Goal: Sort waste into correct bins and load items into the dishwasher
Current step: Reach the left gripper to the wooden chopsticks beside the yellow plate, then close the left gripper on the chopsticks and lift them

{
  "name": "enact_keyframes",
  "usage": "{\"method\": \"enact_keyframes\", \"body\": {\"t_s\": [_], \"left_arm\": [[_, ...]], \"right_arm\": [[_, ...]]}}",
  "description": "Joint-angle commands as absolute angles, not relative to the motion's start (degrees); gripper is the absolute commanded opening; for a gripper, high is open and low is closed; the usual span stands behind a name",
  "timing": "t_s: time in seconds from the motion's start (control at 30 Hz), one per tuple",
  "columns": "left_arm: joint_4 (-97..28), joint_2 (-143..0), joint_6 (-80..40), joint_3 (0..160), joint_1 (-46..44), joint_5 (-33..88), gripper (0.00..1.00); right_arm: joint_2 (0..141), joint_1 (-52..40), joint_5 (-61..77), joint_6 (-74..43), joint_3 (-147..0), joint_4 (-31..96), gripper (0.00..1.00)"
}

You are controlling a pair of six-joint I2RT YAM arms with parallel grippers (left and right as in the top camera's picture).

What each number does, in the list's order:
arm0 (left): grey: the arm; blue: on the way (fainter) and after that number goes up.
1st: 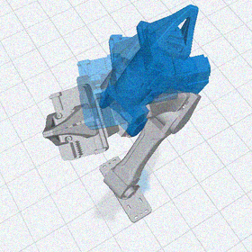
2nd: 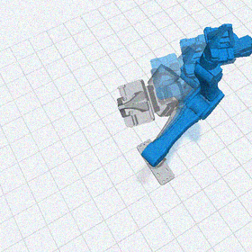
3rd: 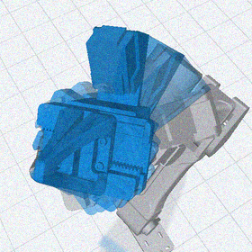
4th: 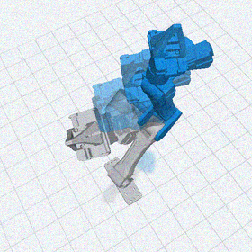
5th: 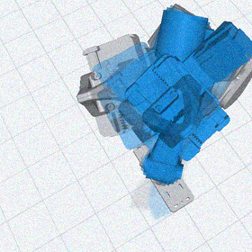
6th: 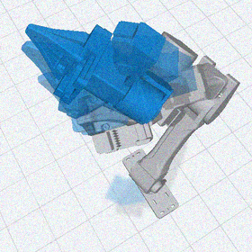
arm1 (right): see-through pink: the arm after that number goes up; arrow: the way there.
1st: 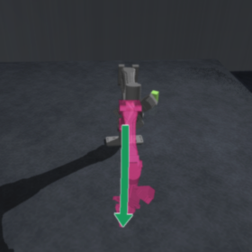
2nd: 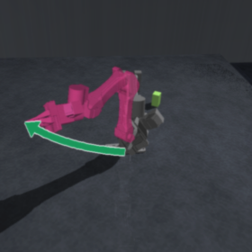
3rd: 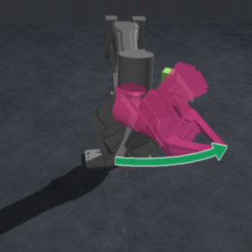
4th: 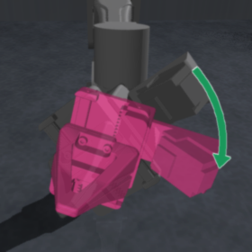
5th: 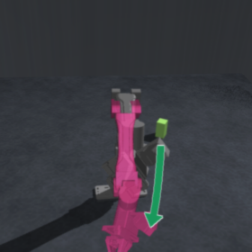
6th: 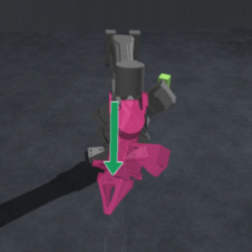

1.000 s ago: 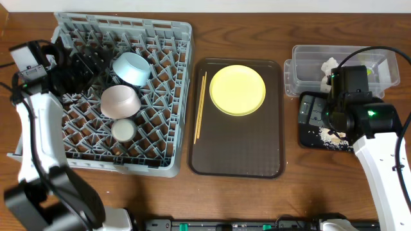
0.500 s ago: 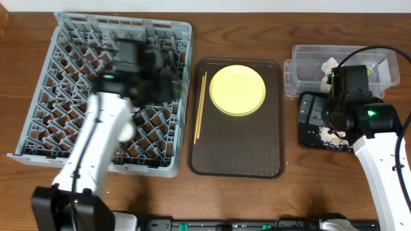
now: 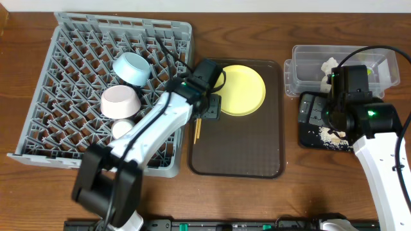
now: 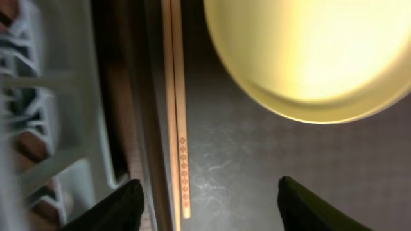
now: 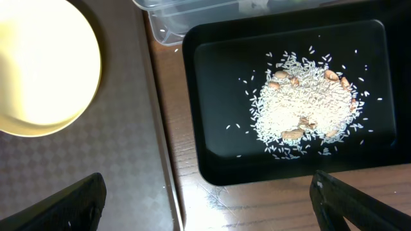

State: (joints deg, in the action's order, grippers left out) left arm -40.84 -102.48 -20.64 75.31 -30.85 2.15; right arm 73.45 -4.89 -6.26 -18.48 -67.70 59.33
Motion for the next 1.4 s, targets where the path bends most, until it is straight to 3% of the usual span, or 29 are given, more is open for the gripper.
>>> {"method": "enact_keyframes", "body": {"t_s": [0.0, 0.7, 1.37], "left_arm": [[-40.12, -106.45, -21.71, 74.85, -30.74, 1.02, 0.65], [-32.23, -117.08, -19.94, 74.85, -32.08, 0.8, 0.64], [-33.36, -111.35, -19.84, 74.81, -32.23, -3.44, 0.6]], "right_arm": [[73.52, -4.56, -7.01, -19.03, -67.77, 59.4, 0.99], [73.49, -4.56, -7.01, -19.0, -67.77, 59.42, 0.99], [73.52, -4.56, -5.74, -18.59, -67.77, 59.42, 0.99]]}}
